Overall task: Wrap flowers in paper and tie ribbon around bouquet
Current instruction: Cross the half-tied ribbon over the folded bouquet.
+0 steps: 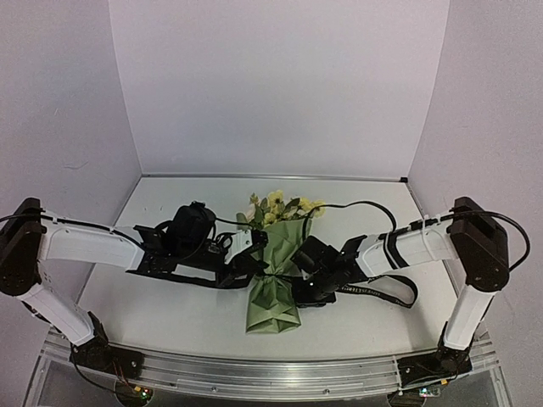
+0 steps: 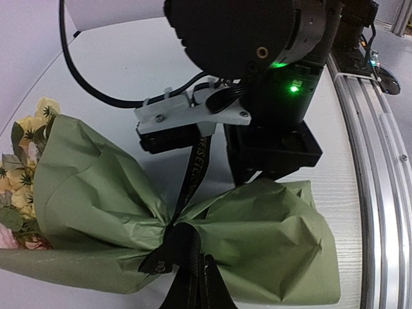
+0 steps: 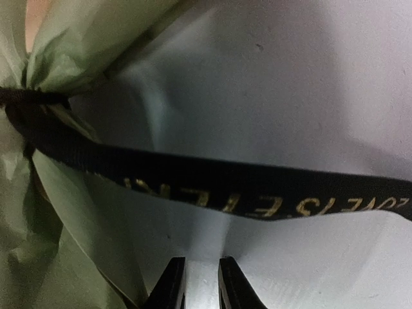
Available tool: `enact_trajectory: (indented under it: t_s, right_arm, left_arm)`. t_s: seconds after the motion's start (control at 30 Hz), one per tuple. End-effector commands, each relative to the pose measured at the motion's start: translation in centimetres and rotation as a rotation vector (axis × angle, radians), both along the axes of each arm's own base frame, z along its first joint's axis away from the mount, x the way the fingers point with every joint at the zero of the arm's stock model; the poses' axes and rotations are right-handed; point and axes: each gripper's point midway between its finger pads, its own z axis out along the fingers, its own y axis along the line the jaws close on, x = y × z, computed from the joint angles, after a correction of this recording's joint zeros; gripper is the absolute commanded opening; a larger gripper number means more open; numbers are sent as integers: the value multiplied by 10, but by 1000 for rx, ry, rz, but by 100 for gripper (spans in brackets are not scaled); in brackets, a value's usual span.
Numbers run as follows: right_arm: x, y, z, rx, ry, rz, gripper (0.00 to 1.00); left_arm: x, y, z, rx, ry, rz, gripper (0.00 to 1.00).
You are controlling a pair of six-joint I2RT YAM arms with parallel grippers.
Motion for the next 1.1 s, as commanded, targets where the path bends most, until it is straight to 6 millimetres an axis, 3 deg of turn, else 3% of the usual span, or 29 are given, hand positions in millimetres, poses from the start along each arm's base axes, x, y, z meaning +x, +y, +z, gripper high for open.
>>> enact_trajectory:
  t_s: [0.0, 0.37, 0.73, 1.07]
  right_arm:
    - [13, 21, 14, 109, -48, -38, 21]
    - [-3, -55, 49, -48, -187, 26, 34]
    - [-5, -98, 68, -147, -253, 39, 45]
    - [-4, -133, 61, -172, -214, -34, 52]
  left_arm:
    - [-6, -26, 24, -107, 8, -79, 3]
    - [-12, -61, 6, -27, 71, -190, 8]
    - [-25, -87, -29, 85, 143, -283, 18]
    - [-41, -105, -43, 147, 161, -339, 33]
